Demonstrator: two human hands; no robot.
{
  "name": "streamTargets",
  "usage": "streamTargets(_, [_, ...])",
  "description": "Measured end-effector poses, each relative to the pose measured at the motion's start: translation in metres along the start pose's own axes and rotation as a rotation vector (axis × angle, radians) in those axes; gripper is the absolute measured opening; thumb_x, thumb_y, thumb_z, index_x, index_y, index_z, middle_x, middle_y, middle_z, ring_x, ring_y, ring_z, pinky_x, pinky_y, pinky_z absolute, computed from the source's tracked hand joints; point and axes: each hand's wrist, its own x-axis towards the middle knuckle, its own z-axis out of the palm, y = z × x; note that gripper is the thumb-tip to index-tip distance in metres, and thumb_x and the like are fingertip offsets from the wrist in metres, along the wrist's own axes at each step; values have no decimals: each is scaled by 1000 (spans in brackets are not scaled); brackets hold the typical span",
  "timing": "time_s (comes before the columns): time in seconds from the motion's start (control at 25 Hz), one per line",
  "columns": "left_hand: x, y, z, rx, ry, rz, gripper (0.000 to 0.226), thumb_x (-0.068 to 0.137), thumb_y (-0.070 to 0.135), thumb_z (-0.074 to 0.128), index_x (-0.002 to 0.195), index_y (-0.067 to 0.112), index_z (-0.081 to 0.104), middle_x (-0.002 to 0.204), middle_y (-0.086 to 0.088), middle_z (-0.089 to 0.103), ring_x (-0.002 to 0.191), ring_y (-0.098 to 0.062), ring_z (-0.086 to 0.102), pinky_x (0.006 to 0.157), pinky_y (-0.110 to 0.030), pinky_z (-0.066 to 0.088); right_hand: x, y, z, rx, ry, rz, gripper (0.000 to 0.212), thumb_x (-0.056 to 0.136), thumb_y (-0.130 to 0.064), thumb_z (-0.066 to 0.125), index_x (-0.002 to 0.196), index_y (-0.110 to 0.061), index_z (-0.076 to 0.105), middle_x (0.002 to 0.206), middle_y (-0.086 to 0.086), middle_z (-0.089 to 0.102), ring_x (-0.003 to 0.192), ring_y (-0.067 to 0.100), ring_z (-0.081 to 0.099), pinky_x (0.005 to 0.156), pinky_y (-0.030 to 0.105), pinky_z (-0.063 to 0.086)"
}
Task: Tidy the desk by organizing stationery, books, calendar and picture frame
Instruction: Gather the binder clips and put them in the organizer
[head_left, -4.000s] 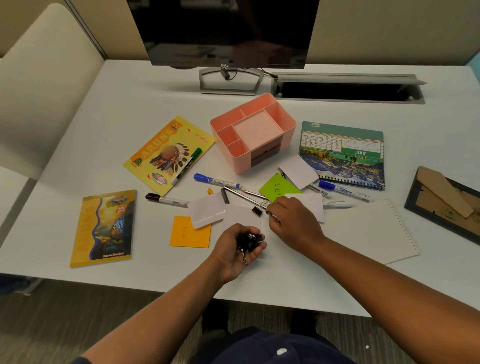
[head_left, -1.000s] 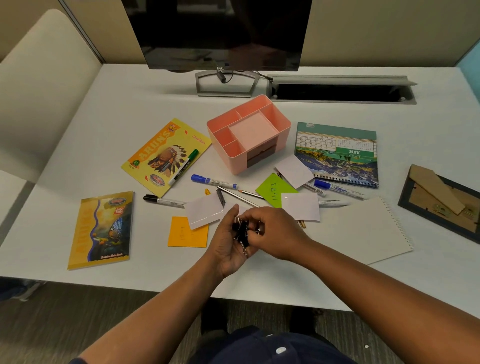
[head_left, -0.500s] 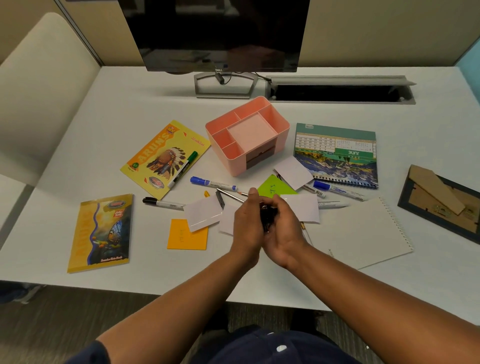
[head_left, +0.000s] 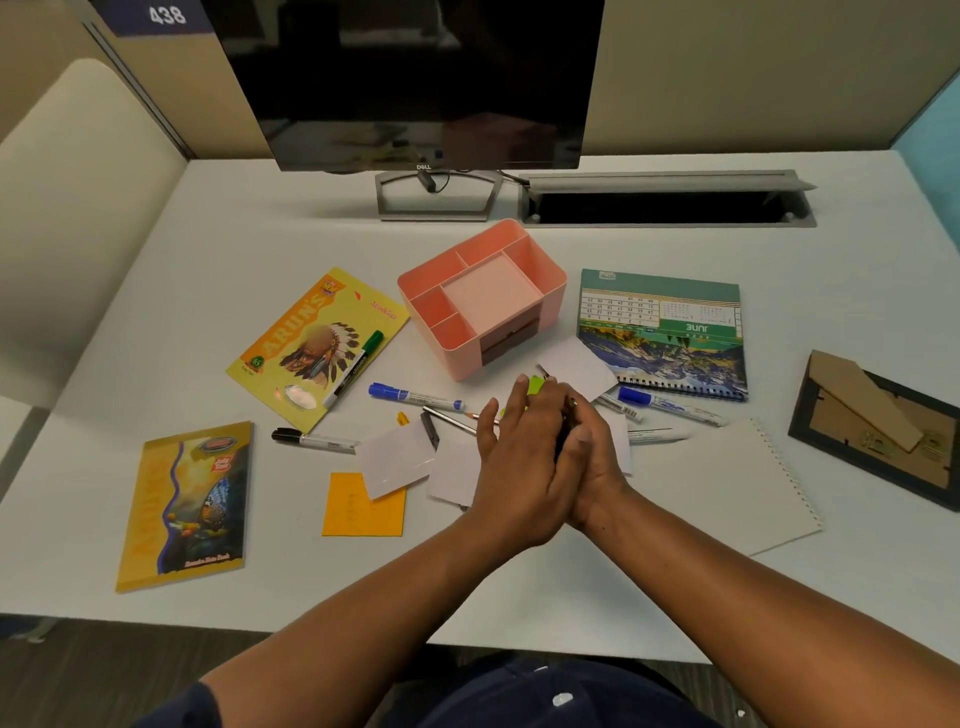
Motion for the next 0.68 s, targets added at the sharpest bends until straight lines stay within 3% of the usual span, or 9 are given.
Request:
streamTargets(0.12, [12, -8, 2, 193, -88, 109, 74, 97, 66, -4, 160, 30, 13, 169, 6, 4, 152, -11, -19, 123, -46, -11, 4, -14, 1, -51, 41, -8, 52, 98, -57, 43, 121, -17, 68, 117, 8, 73, 104, 24, 72, 98, 41, 50])
streamTargets(0.24, [31, -11, -4, 12, -72, 65, 76, 97, 67, -2, 158, 29, 22, 168, 6, 14, 153, -7, -11, 124, -39, -6, 14, -24, -1, -32, 51, 30, 49, 94, -52, 58, 124, -13, 68, 122, 11, 71, 112, 29, 69, 105, 45, 47])
streamTargets(0.32, [49, -18, -11, -7, 3, 22, 66, 101, 59, 16, 154, 25, 35, 164, 3, 27, 155, -12, 4, 125, -42, 5, 22, -30, -4, -25, 65, 21, 37, 89, -43, 68, 109, -13, 74, 107, 8, 74, 101, 24, 71, 91, 38, 55])
streamTargets(0.36, [59, -24, -15, 45, 55, 14, 58, 103, 52, 27, 151, 24, 40, 162, 2, 31, 154, -17, 10, 124, -46, 11, 27, -33, -5, -38, 79, 23, 27, 86, -41, 71, 96, -15, 74, 93, 5, 74, 87, 18, 71, 74, 30, 55])
streamTargets(0.44, [78, -39, -19, 182, 124, -4, 48, 99, 39, 46, 144, 22, 48, 159, -2, 36, 152, -27, 17, 119, -50, 18, 37, -38, -5, -93, 90, 50, 21, 81, -40, 74, 79, -21, 66, 77, -1, 64, 66, 11, 60, 47, 19, 39])
streamTargets(0.52, [93, -55, -25, 284, 154, -17, 43, 95, 27, 57, 138, 19, 54, 155, -6, 41, 147, -35, 25, 115, -53, 25, 49, -42, -6, -165, 105, 70, 23, 80, -41, 76, 77, -22, 62, 74, -3, 59, 60, 9, 55, 40, 18, 30])
streamTargets(0.68, [113, -85, -34, 382, 124, -10, 42, 89, 8, 61, 130, 18, 61, 143, -6, 55, 133, -36, 40, 103, -52, 38, 70, -52, 3, -359, 209, 60, 18, 81, -30, 78, 84, -22, 61, 70, -2, 57, 53, 10, 51, 41, 17, 25])
